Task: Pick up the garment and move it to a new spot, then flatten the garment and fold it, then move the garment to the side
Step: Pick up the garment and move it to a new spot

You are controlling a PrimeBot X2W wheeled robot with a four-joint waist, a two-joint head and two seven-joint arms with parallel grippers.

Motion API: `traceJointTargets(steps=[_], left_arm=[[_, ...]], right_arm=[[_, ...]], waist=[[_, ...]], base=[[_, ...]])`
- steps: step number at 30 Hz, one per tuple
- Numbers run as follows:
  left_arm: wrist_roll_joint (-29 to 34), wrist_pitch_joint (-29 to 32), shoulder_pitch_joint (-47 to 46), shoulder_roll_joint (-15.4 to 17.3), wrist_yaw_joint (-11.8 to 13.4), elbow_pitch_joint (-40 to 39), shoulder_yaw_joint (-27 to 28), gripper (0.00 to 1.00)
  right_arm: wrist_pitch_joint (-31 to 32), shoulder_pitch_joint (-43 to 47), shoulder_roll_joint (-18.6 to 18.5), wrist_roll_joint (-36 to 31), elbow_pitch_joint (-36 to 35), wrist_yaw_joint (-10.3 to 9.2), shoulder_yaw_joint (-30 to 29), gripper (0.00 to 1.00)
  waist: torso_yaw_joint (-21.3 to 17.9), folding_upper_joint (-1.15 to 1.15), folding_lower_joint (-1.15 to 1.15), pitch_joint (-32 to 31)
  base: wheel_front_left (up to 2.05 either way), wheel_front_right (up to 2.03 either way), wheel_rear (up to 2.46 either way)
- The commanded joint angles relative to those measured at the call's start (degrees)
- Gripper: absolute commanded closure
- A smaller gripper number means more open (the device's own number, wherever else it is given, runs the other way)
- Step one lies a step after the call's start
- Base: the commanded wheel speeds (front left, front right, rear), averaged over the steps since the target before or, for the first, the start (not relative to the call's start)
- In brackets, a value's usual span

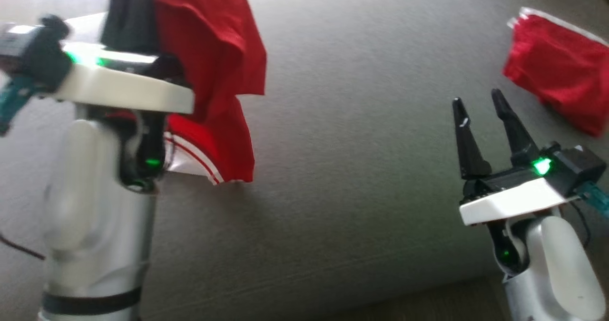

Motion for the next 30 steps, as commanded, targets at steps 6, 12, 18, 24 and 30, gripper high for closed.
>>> traceJointTargets(steps=[6, 12, 18, 24, 30], left_arm=[[0.82, -2.38, -5.24, -0.76, 0.38, 4.01, -1.96, 1.0], [0.62, -5.03, -8.02, -1.95, 0.5, 12.86, -7.08, 0.11], [0.68, -6.3, -9.05, -2.19, -0.11, 18.2, -14.11, 0.0], [0.39, -6.69, -8.7, -2.2, 0.89, 17.37, -15.62, 0.0], [2.57, -6.73, -5.02, 0.37, 2.18, 11.41, -9.73, 0.0]], right_arm=[[-0.53, -3.47, 0.31, 0.85, -3.69, -0.01, 2.79, 0.0], [-0.53, -4.09, 0.31, 2.54, -4.44, -0.01, 3.09, 0.0], [-0.53, -4.59, 0.31, 3.31, -4.19, -0.01, 3.82, 0.0], [-0.53, -4.45, 0.31, 2.74, -4.26, -0.01, 3.37, 0.0], [-0.53, -3.6, 0.31, 0.23, -4.21, -0.01, 2.82, 0.0]], waist=[[-8.38, 0.0, 0.0, 5.02], [-12.7, 0.0, 0.0, 7.94], [-13.95, 0.0, 0.0, 8.71], [-10.92, 0.0, 0.0, 7.09], [-5.08, 0.0, 0.0, 4.22]], base=[[0.0, 0.0, 0.0], [0.0, 0.0, 0.0], [0.0, 0.0, 0.0], [0.0, 0.0, 0.0], [0.0, 0.0, 0.0]])
